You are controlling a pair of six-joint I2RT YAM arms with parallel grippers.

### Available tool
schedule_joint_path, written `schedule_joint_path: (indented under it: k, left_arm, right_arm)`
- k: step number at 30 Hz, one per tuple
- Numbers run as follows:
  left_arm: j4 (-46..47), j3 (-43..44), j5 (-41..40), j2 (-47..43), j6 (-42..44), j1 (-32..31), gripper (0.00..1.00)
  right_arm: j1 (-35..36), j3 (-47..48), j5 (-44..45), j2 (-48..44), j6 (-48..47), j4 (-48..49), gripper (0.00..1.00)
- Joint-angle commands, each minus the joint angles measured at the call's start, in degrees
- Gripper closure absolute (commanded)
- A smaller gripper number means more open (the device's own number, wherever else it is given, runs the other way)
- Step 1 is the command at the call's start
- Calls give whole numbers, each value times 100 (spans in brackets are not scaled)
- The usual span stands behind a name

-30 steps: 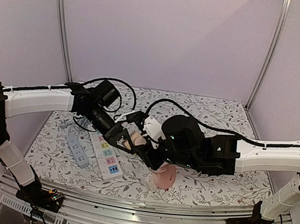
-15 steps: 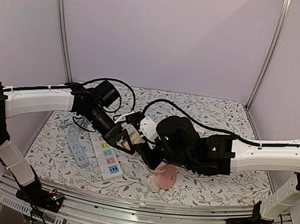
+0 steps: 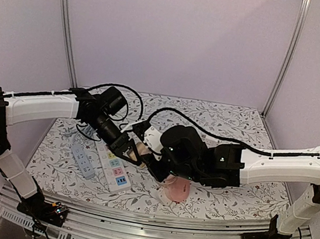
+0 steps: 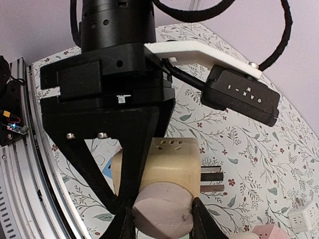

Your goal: Pull the plug off the socket

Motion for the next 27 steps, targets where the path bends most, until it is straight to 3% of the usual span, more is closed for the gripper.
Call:
schedule_joint_path:
  k: [1, 10, 15, 27]
  left_arm:
    - [395, 215, 1151, -256, 242, -198, 100]
    - [373, 197, 1138, -306, 348, -332, 100]
    - [361, 213, 942, -270, 293, -332, 100]
    - [687, 137, 304, 114, -529, 291, 100]
  right_arm:
    - [-218, -76, 161, 382, 97, -366, 100]
    - [-967, -454, -679, 23, 1097, 23, 100]
    - [-995, -448, -943, -22, 1212, 76, 100]
    - [79, -119, 920, 115, 594, -157, 100]
